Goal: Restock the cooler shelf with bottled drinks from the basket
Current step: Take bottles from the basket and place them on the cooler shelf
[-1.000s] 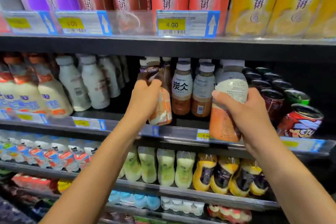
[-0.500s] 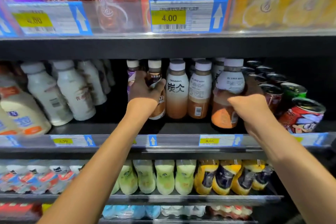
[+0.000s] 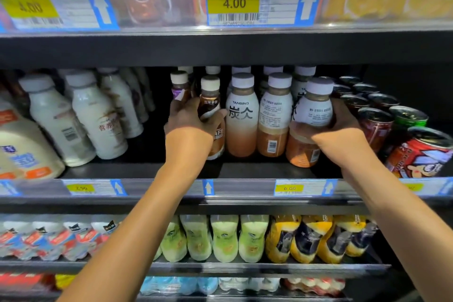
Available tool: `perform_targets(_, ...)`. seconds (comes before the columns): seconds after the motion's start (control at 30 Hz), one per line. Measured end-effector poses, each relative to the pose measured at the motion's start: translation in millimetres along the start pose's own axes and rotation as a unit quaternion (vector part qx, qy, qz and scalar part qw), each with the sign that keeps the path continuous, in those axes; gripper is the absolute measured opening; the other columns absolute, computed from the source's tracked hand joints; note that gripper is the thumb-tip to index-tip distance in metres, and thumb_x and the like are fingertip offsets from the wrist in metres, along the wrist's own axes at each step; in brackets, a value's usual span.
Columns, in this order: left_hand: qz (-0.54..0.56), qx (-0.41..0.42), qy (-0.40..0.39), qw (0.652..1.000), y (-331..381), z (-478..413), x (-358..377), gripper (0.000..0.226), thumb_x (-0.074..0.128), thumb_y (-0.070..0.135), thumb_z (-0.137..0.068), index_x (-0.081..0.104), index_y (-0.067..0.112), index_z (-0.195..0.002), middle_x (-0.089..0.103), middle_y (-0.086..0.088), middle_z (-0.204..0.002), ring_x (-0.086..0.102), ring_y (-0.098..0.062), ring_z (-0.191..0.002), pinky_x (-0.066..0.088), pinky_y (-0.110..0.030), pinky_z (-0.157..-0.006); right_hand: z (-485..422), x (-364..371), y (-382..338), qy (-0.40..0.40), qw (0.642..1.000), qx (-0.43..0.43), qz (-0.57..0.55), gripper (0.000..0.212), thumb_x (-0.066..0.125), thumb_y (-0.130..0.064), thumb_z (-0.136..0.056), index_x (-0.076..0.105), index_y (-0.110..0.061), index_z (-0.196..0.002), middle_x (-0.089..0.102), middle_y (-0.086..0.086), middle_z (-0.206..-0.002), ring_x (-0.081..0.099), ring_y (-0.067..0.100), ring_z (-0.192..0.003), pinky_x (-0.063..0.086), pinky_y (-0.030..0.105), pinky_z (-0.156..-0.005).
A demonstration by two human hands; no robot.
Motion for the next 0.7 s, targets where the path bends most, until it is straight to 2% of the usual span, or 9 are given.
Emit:
perform_targets(0.1, -0.007, 0.003, -0.013, 1.000, -3, -1, 0, 0.047, 0.063, 0.056, -0.086, 0.063, 0.016, -0.111, 0.066, -0.011, -0.112, 0.061, -0.033, -0.104, 0.038, -0.030, -0.076, -1, -1, 1, -0.005, 1.000, 0.005, 0.015, 0.065, 0.090, -0.022, -0.069, 0.056, -0.029, -0.123, 0.069, -0.008, -0.109, 0.067, 0.012, -0.100, 0.056, 0.037, -0.087)
perform_targets(0.23, -0.021, -0.019, -0.034, 0.999, 0, -3, -2, 0.051, 0.065, 0.057, -0.085, 0.057, 0.014, -0.112, 0.068, -0.011, -0.109, 0.062, -0.036, -0.103, 0.038, -0.031, -0.073, -1, -2, 0, 0.008, 0.999, 0.001, 0.031, 0.070, 0.090, -0.020, -0.067, 0.052, -0.031, -0.124, 0.067, -0.009, -0.108, 0.066, 0.011, -0.098, 0.054, 0.034, -0.086)
perform_targets(0.3, -0.011, -0.028, -0.038, 0.999, 0, -5, 0, 0.053, 0.066, 0.056, -0.084, 0.056, 0.014, -0.114, 0.069, -0.012, -0.106, 0.063, -0.038, -0.101, 0.040, -0.033, -0.072, -3, -3, 2, 0.027, 0.999, 0.007, 0.036, 0.069, 0.092, -0.019, -0.065, 0.051, -0.025, -0.121, 0.069, -0.003, -0.108, 0.068, 0.016, -0.094, 0.056, 0.036, -0.086)
perform_targets(0.37, -0.004, -0.022, -0.033, 0.999, 0, -6, 3, 0.052, 0.067, 0.055, -0.085, 0.055, 0.014, -0.115, 0.069, -0.013, -0.102, 0.063, -0.039, -0.099, 0.042, -0.035, -0.072, -7, -3, 5, 0.035, 0.998, 0.033, 0.030, 0.077, 0.093, -0.020, -0.063, 0.049, -0.019, -0.127, 0.070, 0.002, -0.110, 0.068, 0.021, -0.097, 0.057, 0.043, -0.089)
perform_targets(0.43, -0.016, -0.012, -0.031, 0.999, 2, -7, 4, 0.052, 0.065, 0.053, -0.086, 0.053, 0.014, -0.118, 0.068, -0.014, -0.104, 0.063, -0.040, -0.101, 0.045, -0.038, -0.074, -10, -2, 6, 0.034, 0.998, 0.047, 0.038, 0.079, 0.094, -0.023, -0.063, 0.048, -0.018, -0.128, 0.069, 0.001, -0.111, 0.068, 0.022, -0.098, 0.057, 0.048, -0.090)
perform_targets(0.57, -0.040, -0.004, -0.044, 0.998, 5, -11, 6, 0.051, 0.062, 0.050, -0.090, 0.053, 0.010, -0.120, 0.065, -0.017, -0.115, 0.059, -0.042, -0.108, 0.047, -0.042, -0.081, -12, -3, 4, 0.028, 0.997, 0.051, 0.053, 0.084, 0.094, -0.028, -0.060, 0.048, -0.018, -0.130, 0.067, -0.001, -0.112, 0.066, 0.022, -0.102, 0.055, 0.047, -0.092)
perform_targets(0.7, -0.048, 0.014, -0.043, 0.998, 8, -11, 9, 0.046, 0.058, 0.047, -0.094, 0.054, 0.009, -0.120, 0.064, -0.017, -0.117, 0.059, -0.041, -0.109, 0.047, -0.044, -0.086, -11, -4, -1, 0.022, 0.996, 0.057, 0.066, 0.087, 0.092, -0.025, -0.066, 0.044, -0.018, -0.138, 0.064, 0.001, -0.124, 0.062, 0.022, -0.110, 0.052, 0.045, -0.096)
Point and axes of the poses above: each hand's wrist, its own z-axis away from the middle knuckle, its own x-axis out of the palm, y = z × x, the point moved 3 cm from there along -z, towards the middle knuckle
